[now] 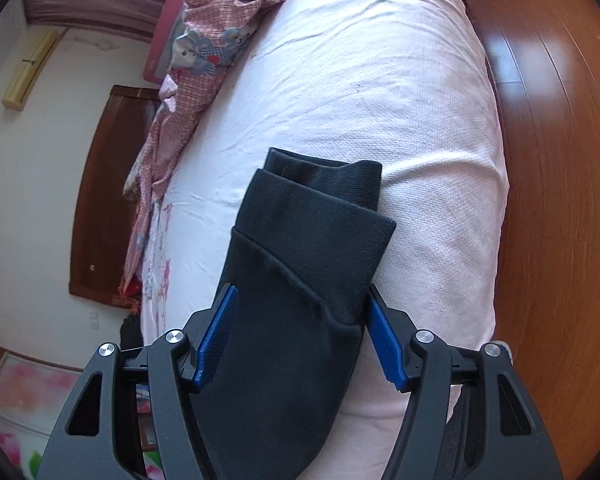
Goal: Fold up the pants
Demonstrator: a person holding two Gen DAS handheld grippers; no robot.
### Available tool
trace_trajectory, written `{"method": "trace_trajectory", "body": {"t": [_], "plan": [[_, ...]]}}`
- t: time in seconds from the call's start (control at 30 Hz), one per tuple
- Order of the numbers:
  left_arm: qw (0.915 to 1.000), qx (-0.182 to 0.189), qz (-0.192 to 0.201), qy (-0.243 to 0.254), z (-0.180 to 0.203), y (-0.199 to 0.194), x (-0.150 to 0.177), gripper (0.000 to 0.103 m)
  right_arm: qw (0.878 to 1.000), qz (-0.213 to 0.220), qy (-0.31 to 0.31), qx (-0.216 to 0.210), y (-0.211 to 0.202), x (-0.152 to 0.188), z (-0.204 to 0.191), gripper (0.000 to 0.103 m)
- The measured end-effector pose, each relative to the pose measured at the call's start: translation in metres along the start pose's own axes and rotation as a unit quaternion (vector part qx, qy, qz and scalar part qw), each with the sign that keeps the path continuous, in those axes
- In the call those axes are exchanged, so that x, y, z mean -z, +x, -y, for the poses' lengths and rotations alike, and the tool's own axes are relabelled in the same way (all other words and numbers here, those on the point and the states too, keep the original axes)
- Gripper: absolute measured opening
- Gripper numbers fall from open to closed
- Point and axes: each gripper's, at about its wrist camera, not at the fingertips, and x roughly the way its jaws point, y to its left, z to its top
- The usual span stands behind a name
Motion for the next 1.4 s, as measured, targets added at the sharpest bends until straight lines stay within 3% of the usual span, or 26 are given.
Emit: {"method": "trace_trajectory", "body": {"t": [0.17,0.23,0.33,0.47,0.53,0.57,0.6,0.63,0.7,0.77,0.87,0.97,1.1,1.17,1.23,1.33,1.4], "plan": [[0.9945,-0.059,0.013,0.086,0.020,-0.005,0.014,0.066,0.999,-0.014,0.011,-0.047,-0.022,0.021,-0.004,0.063],[0.9912,-0.046,0.025,0.122,0.024,-0.019,0.018,0.064,0.999,-0.024,0.009,-0.043,-0.028,0.031,-0.006,0.063],[0.9769,-0.077,0.022,0.198,0.030,-0.019,0.026,0.063,0.997,-0.039,0.018,-0.057,-0.031,0.046,-0.008,0.063],[0.9666,-0.074,-0.005,0.245,0.028,0.002,0.030,0.048,0.995,-0.059,0.030,-0.071,-0.030,0.066,-0.010,0.063],[0.9576,-0.080,-0.002,0.277,0.034,0.005,0.031,0.041,0.995,-0.068,0.024,-0.074,-0.030,0.074,-0.015,0.063],[0.9568,-0.082,0.000,0.279,0.034,0.005,0.030,0.035,0.994,-0.071,0.025,-0.080,-0.030,0.077,-0.016,0.063],[0.9591,-0.081,0.004,0.271,0.032,0.004,0.026,0.019,0.993,-0.077,0.025,-0.088,-0.029,0.080,-0.018,0.063],[0.9621,-0.076,0.009,0.262,0.032,0.001,0.025,0.010,0.992,-0.081,0.022,-0.089,-0.028,0.083,-0.021,0.063],[0.9639,-0.070,0.034,0.254,0.035,-0.010,0.023,0.008,0.992,-0.089,0.016,-0.091,-0.023,0.088,-0.027,0.063],[0.9602,-0.071,0.050,0.265,0.041,-0.022,0.024,0.007,0.991,-0.098,0.015,-0.095,-0.020,0.091,-0.031,0.063],[0.9622,-0.046,0.065,0.261,0.048,-0.045,0.028,0.007,0.990,-0.105,0.009,-0.092,-0.014,0.095,-0.034,0.063],[0.9480,-0.067,0.042,0.308,0.056,-0.036,0.041,0.007,0.989,-0.117,-0.001,-0.096,-0.006,0.099,-0.039,0.063],[0.9414,-0.111,0.006,0.318,0.053,0.007,0.049,0.012,0.984,-0.147,-0.020,-0.098,0.005,0.118,-0.051,0.063],[0.9537,-0.108,0.000,0.281,0.051,0.002,0.040,0.019,0.980,-0.167,-0.036,-0.103,0.007,0.131,-0.057,0.063],[0.9576,-0.125,0.016,0.259,0.051,-0.016,0.036,0.067,0.978,-0.180,-0.049,-0.095,0.006,0.142,-0.059,0.063],[0.9612,-0.120,0.061,0.241,0.052,-0.048,0.033,0.077,0.982,-0.165,-0.043,-0.076,0.005,0.143,-0.050,0.063],[0.9638,-0.135,0.076,0.217,0.046,-0.053,0.026,0.078,0.989,-0.128,-0.019,-0.071,0.001,0.129,-0.036,0.063]]}}
